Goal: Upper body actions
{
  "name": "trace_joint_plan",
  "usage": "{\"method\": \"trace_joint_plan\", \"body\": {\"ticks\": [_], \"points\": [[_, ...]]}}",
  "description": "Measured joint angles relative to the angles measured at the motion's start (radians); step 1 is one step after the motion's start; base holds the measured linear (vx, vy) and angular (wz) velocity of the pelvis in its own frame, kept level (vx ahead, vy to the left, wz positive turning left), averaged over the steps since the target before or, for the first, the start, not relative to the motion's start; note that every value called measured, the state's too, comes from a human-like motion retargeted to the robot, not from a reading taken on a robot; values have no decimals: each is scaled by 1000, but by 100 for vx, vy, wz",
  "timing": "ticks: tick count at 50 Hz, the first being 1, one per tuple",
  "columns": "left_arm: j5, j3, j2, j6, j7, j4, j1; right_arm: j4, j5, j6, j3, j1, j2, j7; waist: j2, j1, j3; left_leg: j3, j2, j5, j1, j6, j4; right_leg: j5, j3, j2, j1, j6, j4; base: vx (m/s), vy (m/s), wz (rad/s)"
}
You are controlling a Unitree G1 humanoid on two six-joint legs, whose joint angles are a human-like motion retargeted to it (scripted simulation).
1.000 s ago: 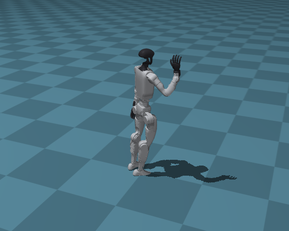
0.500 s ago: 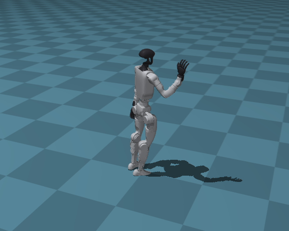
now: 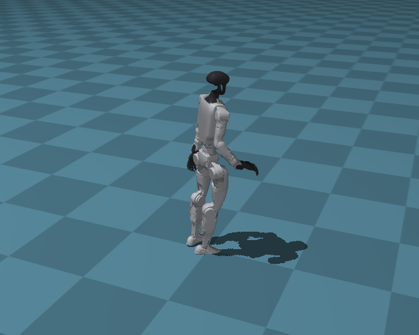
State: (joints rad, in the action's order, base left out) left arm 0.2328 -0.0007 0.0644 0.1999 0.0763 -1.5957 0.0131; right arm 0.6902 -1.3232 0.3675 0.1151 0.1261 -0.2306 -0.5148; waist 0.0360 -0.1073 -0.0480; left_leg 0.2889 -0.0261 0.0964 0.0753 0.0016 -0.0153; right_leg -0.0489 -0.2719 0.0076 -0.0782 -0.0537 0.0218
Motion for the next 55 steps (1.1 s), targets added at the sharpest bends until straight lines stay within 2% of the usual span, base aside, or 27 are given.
{"method": "trace_joint_plan", "body": {"ticks": [4, 10, 12, 18, 20, 22, 25, 27, 32, 39, 43, 47, 51, 55], "points": [[-6, -19, 3, 0, -7, 11, -12, 252, -96, -182, -28, -15, 39, 23, 9, 10, -1, -2, 0, -3, -8, 1, 0, -3, -2, -1, 7, 1, 1, -2, 3, 1], [18, -36, 4, -3, -16, 25, -22, 535, 37, -247, 19, -14, 119, 49, -2, 29, 14, -23, -8, -11, -27, 3, 0, -1, -21, -9, 13, 2, 3, 0, 0, 13], [27, -42, 3, -4, -14, 31, -29, 615, 100, -276, 10, -29, 122, 157, -5, 31, 11, -27, -10, -13, -28, 4, -1, -1, -24, -10, 12, 3, 4, 0, 0, 0], [12, -55, -6, -11, -13, 34, -35, 715, 75, -393, -55, -46, 126, 684, -14, 26, 11, -38, -19, -15, -32, 8, 1, 1, -38, 1, 4, -11, 17, 0, 0, 3], [9, -55, -10, -14, -11, 32, -28, 720, 60, -439, -71, -39, 130, 752, -18, 41, 16, -23, -20, -14, -32, 8, 3, 4, -25, 10, 1, -18, 21, 0, 0, 0], [8, -59, -15, -15, -5, 27, -24, 709, 82, -455, -63, -34, 138, 728, -21, 27, 18, -38, -24, -16, -34, 9, 3, 2, -41, 6, 4, -18, 21, 0, 0, 23], [3, -64, -21, -16, 5, 16, -19, 698, 133, -430, -47, -33, 143, 673, -24, -12, 19, -73, -31, -18, -32, 12, 4, 1, -74, -1, 5, -14, 19, -1, -1, 53], [-9, -71, -23, -16, 8, 8, -17, 699, 145, -415, -49, -39, 138, 690, -24, -23, 21, -80, -31, -14, -27, 10, 7, 3, -81, -5, 6, -10, 16, -1, 0, 14], [-77, -107, -17, -15, -15, 4, -13, 697, 153, -404, -62, -58, 126, 715, -22, 13, 21, -37, -14, -14, -30, 7, 3, -3, -36, -12, 16, 4, 5, -1, -1, -40], [-179, -93, 28, 8, -28, 15, -35, 658, 206, -399, 14, -67, 141, 615, -21, 21, 29, -33, -13, -15, -32, 7, 3, -3, -32, -12, 19, 4, 4, 0, 0, 0], [-244, -42, 117, 33, -39, 36, -64, 611, 249, -420, 90, -82, 125, 570, -17, 25, 42, -39, -13, -17, -37, 6, 2, -1, -36, -11, 19, 4, 5, 0, 0, 0], [-278, 70, 244, 66, -75, 88, -97, 568, 213, -460, 158, -133, 53, 546, -7, 31, 54, -37, -12, -17, -40, 6, 1, -1, -35, -10, 22, 3, 5, 0, 0, 0], [-220, 220, 391, 107, -149, 165, -142, 485, 204, -462, 244, -193, -47, 523, -5, 34, 66, -36, -14, -17, -41, 5, 0, 0, -35, -11, 20, 2, 6, 0, 0, 0], [-144, 324, 556, 118, -264, 261, -204, 342, 319, -435, 339, -259, -154, 506, -6, 36, 79, -39, -15, -17, -43, 5, -1, 0, -37, -13, 20, 2, 7, 0, 0, 0]]}}
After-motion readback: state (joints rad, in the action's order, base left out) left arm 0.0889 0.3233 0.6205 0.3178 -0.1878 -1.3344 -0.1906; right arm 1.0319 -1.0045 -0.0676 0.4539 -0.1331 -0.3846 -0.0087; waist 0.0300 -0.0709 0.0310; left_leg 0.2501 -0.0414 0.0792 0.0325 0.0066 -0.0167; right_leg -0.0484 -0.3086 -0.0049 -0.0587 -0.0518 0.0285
